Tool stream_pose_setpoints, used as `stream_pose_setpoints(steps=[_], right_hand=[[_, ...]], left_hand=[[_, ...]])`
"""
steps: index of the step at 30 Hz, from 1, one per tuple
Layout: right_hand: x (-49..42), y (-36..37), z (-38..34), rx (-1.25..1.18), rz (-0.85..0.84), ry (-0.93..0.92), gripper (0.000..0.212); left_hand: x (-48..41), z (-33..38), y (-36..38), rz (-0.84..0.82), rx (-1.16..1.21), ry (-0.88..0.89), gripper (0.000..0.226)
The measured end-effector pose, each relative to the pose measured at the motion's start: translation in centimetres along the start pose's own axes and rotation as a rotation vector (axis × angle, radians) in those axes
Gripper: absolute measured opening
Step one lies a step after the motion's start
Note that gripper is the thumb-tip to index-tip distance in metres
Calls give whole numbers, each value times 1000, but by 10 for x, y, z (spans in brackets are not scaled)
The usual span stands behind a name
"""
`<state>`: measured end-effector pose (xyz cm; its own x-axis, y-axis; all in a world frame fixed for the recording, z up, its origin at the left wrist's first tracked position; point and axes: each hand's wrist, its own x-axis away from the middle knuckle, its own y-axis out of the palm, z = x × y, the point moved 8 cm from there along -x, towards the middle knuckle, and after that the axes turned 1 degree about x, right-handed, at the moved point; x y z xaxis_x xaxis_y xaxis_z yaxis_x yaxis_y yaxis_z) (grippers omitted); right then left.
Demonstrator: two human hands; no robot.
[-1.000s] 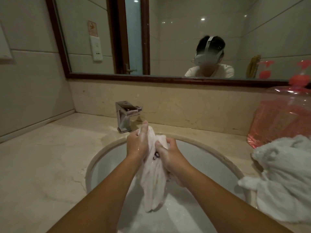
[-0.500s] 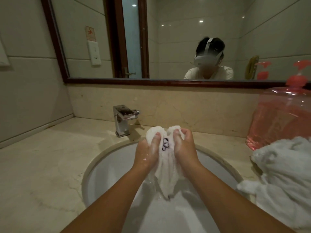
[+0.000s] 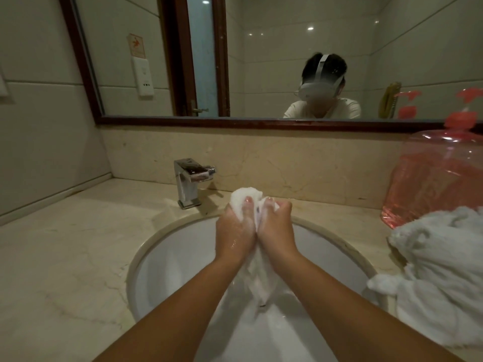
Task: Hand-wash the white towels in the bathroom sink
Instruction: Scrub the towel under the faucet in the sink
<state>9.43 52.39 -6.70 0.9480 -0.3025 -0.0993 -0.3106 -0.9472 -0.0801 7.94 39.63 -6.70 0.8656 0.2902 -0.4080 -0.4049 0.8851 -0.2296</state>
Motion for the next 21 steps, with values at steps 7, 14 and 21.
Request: stream_pose_setpoints(steps=[7, 14, 21], right_hand=[[37, 26, 0, 216, -166, -91, 20], [5, 1, -10, 91, 0, -52, 26], [17, 16, 1, 190, -207, -97, 27]], left_hand=[[-19, -25, -28, 97, 79, -249, 44], [5, -2, -12, -114, 36, -11, 35], [-17, -15, -14, -48, -88, -33, 48]])
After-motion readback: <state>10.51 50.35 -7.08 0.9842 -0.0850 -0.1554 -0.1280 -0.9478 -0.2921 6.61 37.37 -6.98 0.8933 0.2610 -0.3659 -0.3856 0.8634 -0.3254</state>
